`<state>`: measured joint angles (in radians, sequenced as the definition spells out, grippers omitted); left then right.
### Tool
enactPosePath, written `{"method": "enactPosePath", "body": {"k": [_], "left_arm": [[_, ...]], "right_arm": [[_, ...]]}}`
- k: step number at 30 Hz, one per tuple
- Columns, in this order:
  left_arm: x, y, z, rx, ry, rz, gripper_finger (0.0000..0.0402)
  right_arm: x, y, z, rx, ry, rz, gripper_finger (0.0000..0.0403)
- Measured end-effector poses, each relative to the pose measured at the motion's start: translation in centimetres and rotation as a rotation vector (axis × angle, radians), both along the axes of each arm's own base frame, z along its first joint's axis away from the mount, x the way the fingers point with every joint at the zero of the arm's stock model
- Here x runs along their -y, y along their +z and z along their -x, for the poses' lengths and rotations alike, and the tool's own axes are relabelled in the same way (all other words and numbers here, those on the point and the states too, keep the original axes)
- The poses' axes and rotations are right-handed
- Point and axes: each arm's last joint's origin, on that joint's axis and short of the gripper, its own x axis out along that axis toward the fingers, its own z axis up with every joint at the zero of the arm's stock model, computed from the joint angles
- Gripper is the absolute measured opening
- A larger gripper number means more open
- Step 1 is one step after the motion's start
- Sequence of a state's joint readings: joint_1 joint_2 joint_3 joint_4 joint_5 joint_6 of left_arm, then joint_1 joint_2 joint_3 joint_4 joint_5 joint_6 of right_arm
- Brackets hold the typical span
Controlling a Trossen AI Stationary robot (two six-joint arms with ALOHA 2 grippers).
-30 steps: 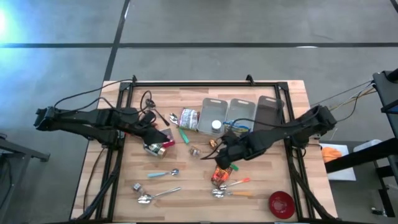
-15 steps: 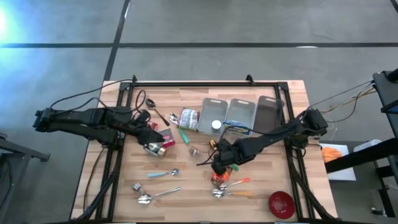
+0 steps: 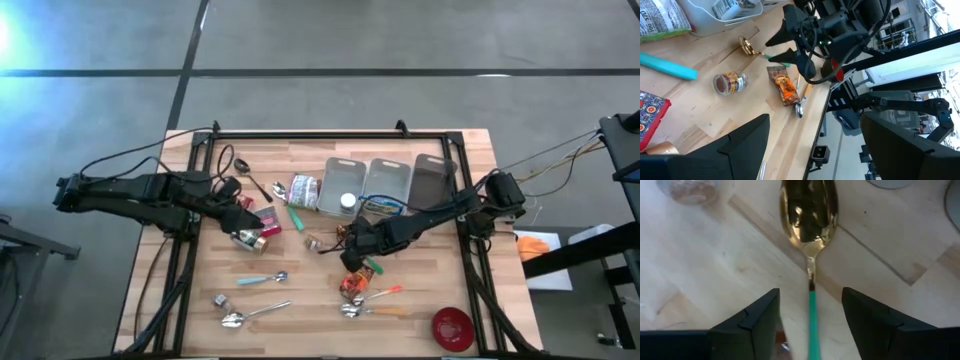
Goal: Pick & Place Food Item
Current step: Put the green spoon into the black bin
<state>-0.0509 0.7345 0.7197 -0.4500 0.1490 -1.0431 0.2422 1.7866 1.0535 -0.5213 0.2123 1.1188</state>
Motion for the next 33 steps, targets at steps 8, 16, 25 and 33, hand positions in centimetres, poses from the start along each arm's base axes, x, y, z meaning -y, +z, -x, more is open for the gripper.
{"method": "enactPosePath", "body": {"k": [8,16,25,33], "left_arm": [[0.0,0.0,0.0,0.0,0.001,0.0,0.0315],[0.0,0.0,0.0,0.0,0.007,-0.003,0.0315],[-0.1,0.0,0.0,0.0,0.018,-0.008,0.0315],[-0.1,0.0,0.0,0.0,0.025,-0.009,0.0315]], "right_arm": [[0.4,-1.4,0.5,0.018,-0.009,-0.041,0.0135],[0.5,-1.8,1.0,0.007,-0.007,-0.028,0.0092],[0.6,-2.3,1.5,-0.003,-0.057,-0.036,0.0018],[0.6,-2.1,1.3,-0.006,-0.047,-0.037,0.0013]]}}
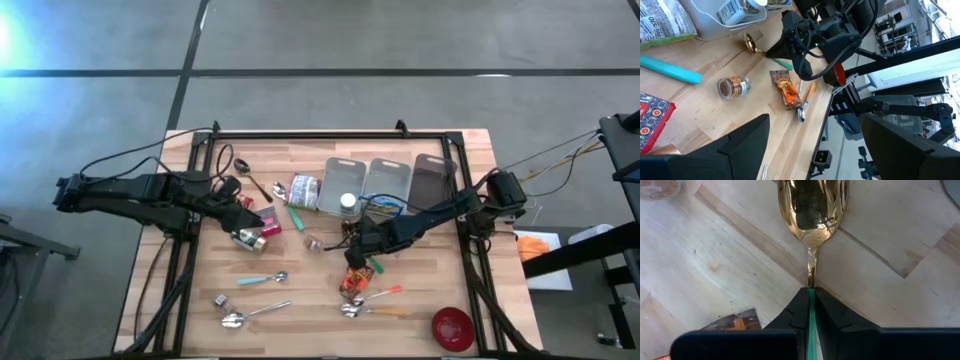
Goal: Pick & Place Food Item
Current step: Put the green spoon into the black bin
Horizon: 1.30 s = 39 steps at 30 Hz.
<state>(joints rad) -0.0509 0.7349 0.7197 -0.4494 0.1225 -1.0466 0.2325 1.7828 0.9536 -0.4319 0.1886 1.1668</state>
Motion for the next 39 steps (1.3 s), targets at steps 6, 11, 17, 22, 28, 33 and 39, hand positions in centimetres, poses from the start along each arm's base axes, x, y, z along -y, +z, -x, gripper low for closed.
{"method": "enactPosePath", "body": {"k": [6,11,17,22,28,33,39], "left_arm": [[0.0,0.0,0.0,0.0,0.001,0.001,0.0315],[0.0,0.0,0.0,0.0,0.0,0.001,0.0315],[0.0,0.0,0.0,0.0,0.0,0.001,0.0315],[0.0,0.0,0.0,0.0,0.002,0.003,0.0315],[0.0,0.0,0.0,0.001,0.006,0.001,0.0315],[-0.1,0.0,0.0,0.002,0.018,-0.009,0.0315],[-0.1,0.0,0.0,0.002,0.021,-0.01,0.0315]], "right_arm": [[-0.4,1.1,-1.1,0.024,0.069,-0.006,0.0011],[-0.5,1.9,-1.5,0.024,0.096,0.0,0.0011],[-1.0,3.7,-2.5,0.074,0.134,-0.008,0.0011],[-1.0,7.1,-3.1,0.145,0.151,0.032,0.0011],[-0.1,12.2,-2.1,0.242,0.109,0.139,0.0011],[1.2,16.2,0.3,0.319,0.039,0.219,0.0011],[3.5,19.4,4.7,0.39,-0.097,0.275,0.0011]]}}
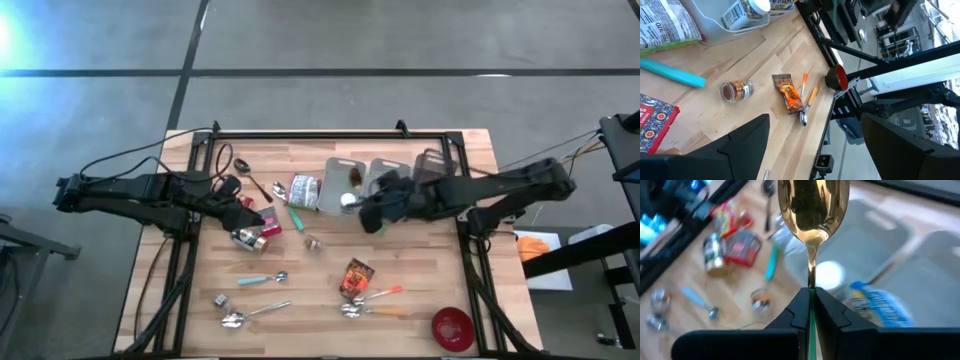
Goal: Pick & Place Food Item
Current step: Put the green spoon into the black bin
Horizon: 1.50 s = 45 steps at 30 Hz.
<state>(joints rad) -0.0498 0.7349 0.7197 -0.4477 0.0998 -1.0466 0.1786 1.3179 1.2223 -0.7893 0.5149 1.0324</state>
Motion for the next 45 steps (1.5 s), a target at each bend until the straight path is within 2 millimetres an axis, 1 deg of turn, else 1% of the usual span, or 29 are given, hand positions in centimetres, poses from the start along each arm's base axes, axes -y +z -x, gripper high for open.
{"method": "enactPosePath", "body": {"k": [4,7,11,15,20,28,36,41,45], "left_arm": [[0.0,0.0,0.0,0.0,0.004,-0.001,0.0315],[0.0,0.0,0.0,0.001,0.006,-0.003,0.0315],[0.0,0.0,0.0,0.001,0.011,-0.005,0.0315],[-0.1,0.0,0.0,0.0,0.024,-0.003,0.0315],[-0.1,0.0,0.0,0.0,0.029,-0.001,0.0315],[-0.1,0.0,0.0,-0.003,0.036,0.012,0.0315],[-0.1,0.0,0.0,-0.005,0.038,0.011,0.0315],[-0.1,0.0,0.0,-0.004,0.055,0.004,0.0315],[-0.1,0.0,0.0,-0.004,0.056,0.003,0.0315]], "right_arm": [[1.8,0.2,3.3,-0.034,-0.12,-0.004,0.0011],[3.1,-0.6,5.4,-0.053,-0.217,-0.033,0.0011],[4.8,-1.8,7.6,-0.049,-0.334,-0.075,0.0011],[6.4,-3.0,9.2,-0.076,-0.398,-0.119,0.0011],[8.1,-4.6,10.5,-0.172,-0.427,-0.164,0.0011],[10.3,-6.2,12.0,-0.315,-0.42,-0.199,0.0011],[11.2,-7.9,12.9,-0.438,-0.301,-0.203,0.0011],[11.6,-8.3,13.1,-0.479,-0.274,-0.193,0.0011],[12.0,-8.6,13.3,-0.504,-0.295,-0.206,0.0011]]}}
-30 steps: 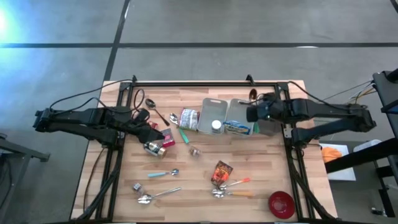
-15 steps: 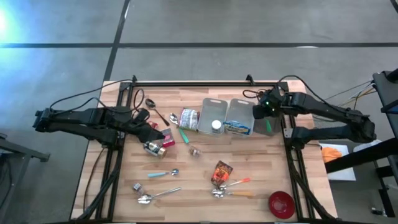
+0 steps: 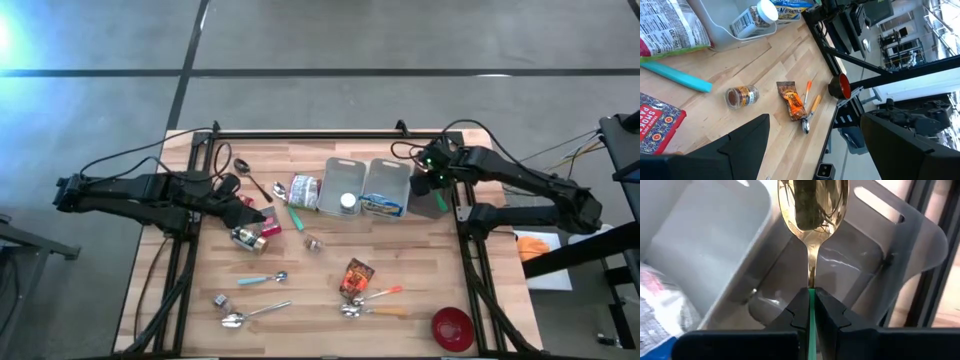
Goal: Pick & Place Food Item
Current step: Put the green spoon into the black bin
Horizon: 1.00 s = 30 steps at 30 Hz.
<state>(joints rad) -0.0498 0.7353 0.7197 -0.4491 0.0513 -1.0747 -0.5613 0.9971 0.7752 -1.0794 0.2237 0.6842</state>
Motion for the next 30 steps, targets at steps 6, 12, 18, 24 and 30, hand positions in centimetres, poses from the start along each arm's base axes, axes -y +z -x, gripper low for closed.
{"method": "enactPosePath", "body": {"k": [6,12,18,24,30], "left_arm": [[0.0,0.0,0.0,-0.001,0.0,0.0,0.0315],[-0.1,-0.2,0.1,-0.02,0.016,-0.009,0.0315],[-0.1,-0.2,0.1,-0.021,0.019,-0.004,0.0315],[-0.1,-0.2,0.1,-0.021,0.02,-0.003,0.0315],[-0.1,-0.2,0.1,-0.021,0.026,-0.006,0.0315]], "right_arm": [[0.3,-0.6,0.5,-0.025,-0.032,-0.007,0.0011],[0.3,-2.4,0.7,-0.032,-0.038,-0.02,0.0011],[0.1,-4.3,0.9,-0.018,-0.048,-0.045,0.0011],[0.1,-4.9,1.0,-0.009,-0.05,-0.058,0.0011],[0.2,-5.1,0.9,-0.01,-0.059,-0.029,0.0011]]}}
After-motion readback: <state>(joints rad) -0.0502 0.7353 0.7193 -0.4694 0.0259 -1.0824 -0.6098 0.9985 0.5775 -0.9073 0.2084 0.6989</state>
